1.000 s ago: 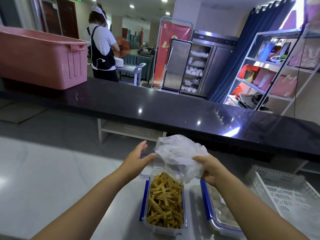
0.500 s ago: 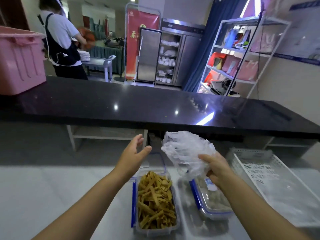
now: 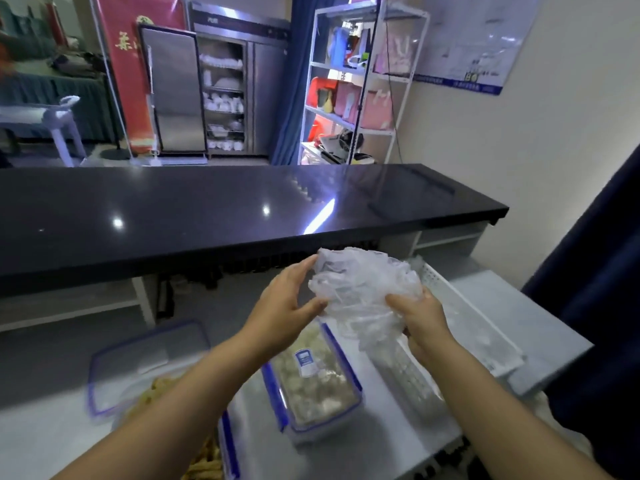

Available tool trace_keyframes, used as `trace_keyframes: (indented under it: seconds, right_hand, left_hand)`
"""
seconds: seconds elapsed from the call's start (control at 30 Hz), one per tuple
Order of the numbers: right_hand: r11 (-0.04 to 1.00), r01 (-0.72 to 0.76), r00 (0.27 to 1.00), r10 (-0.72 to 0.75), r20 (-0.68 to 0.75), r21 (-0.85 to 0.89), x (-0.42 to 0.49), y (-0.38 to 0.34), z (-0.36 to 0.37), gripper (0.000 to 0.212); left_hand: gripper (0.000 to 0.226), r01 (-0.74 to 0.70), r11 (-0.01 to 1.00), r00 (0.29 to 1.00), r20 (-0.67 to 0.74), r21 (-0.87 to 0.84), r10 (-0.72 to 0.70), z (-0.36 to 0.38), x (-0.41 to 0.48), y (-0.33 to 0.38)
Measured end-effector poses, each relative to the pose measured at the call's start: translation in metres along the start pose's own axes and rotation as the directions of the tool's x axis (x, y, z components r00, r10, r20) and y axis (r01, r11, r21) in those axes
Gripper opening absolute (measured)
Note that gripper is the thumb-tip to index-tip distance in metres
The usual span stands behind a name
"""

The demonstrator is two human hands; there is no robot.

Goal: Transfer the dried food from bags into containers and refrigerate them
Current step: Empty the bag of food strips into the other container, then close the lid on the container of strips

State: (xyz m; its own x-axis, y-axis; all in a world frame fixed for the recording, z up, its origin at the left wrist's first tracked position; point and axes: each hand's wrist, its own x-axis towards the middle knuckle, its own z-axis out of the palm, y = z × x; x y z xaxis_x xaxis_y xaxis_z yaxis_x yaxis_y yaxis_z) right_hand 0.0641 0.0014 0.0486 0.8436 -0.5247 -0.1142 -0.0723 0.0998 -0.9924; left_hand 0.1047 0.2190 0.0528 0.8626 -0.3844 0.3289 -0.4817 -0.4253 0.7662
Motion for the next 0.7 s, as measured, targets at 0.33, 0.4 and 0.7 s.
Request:
trace_keyframes:
  seconds: [0.33,0.4,0.7]
  right_hand:
    - [0.821,0.179,0.979,-0.092,0.184,-0.542,0.147,-0.004,-0.1,0.034]
    - [0.563,0.286,0.953,-0.085,0.29,-0.775,0.177,0.007,-0.113,0.041]
    - [-0.054,0.494,0.869,-0.007,0.495,-0.868,0.243,0.059,-0.133,0.055]
  left_hand:
    - [0.066,0.057,0.982,0.998,0.027,0.177,-0.063,0.139,0.113,0.013]
    - [0.063,0.055,0.961,0.993,0.085,0.272,-0.081,0.162,0.127,0.015]
    - [0.066,-0.291,0.759,0.849,0.524,0.582,-0.076,0.235,0.166,-0.005]
